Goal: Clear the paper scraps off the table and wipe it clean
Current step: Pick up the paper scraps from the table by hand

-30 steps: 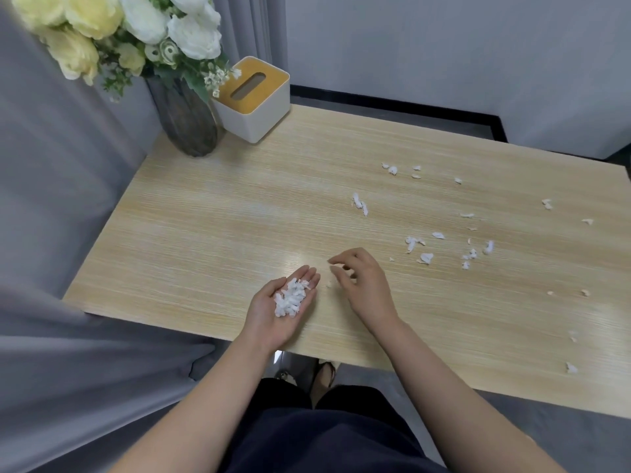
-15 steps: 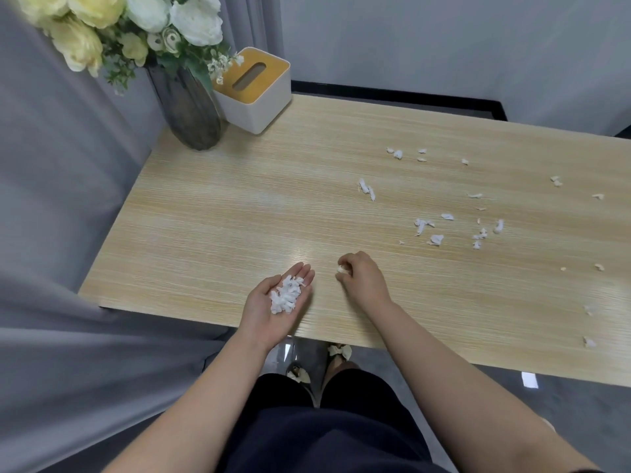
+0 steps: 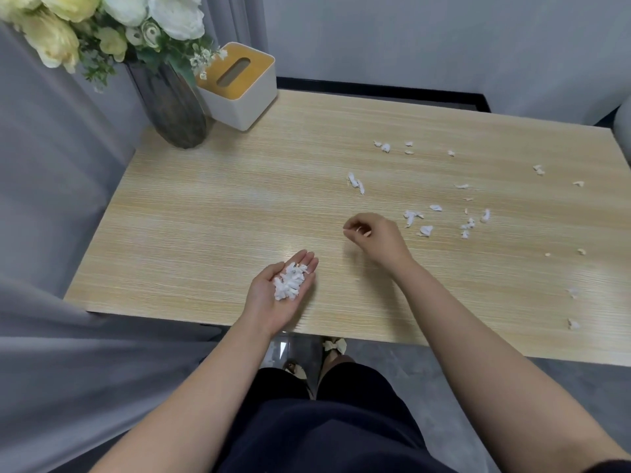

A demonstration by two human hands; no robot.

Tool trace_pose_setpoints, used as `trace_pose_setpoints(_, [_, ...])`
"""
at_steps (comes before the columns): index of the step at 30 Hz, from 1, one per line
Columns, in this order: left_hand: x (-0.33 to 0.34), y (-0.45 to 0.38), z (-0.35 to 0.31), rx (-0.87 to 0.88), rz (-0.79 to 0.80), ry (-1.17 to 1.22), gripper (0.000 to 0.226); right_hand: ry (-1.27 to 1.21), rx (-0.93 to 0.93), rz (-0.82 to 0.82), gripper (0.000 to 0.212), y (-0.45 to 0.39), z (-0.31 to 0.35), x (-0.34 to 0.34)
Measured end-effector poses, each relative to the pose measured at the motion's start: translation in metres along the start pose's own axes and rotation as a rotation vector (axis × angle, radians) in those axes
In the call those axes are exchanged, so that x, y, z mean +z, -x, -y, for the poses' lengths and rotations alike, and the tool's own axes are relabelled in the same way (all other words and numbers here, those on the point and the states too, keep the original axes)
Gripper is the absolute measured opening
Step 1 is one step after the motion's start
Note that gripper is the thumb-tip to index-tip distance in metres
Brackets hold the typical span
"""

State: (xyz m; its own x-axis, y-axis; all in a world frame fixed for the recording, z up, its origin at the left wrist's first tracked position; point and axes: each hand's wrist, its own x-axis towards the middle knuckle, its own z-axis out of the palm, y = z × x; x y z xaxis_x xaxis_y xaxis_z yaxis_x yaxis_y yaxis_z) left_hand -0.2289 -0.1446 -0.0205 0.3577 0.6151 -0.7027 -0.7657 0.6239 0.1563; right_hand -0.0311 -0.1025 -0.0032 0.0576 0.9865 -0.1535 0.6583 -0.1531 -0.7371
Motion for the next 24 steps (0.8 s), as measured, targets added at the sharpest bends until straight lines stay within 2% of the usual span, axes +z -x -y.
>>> trace_pose_setpoints(7, [0.02,-0.005,0.007,-0.037,0.011,-0.015,0.038,-0.087,-0.16,0.112,0.005,0.004,0.035,-0.013])
trace_pose_setpoints(12, [0.032,-0.008,0.016,-0.031,-0.021,0.032,0.025,0.217,-0.371,0.306,0.012,0.012,0.035,-0.001])
trace_pose_setpoints(15, [0.031,-0.012,0.019,-0.024,-0.021,0.03,0.023,0.264,-0.399,0.345,0.018,0.014,0.027,0.003])
trace_pose_setpoints(18, [0.029,-0.015,0.02,-0.024,-0.005,0.017,0.027,0.099,-0.331,0.285,0.017,0.018,0.019,-0.002])
trace_pose_setpoints(21, [0.029,-0.014,0.019,-0.035,0.034,-0.015,0.037,-0.063,-0.163,0.081,0.015,0.023,0.003,-0.01])
trace_pose_setpoints(23, [0.029,-0.013,0.02,-0.038,0.032,-0.037,0.037,-0.038,-0.046,0.018,0.014,0.026,-0.013,-0.012])
trace_pose_setpoints(24, [0.029,-0.013,0.02,-0.038,0.03,-0.038,0.037,0.016,0.001,0.036,0.014,0.027,-0.021,-0.011])
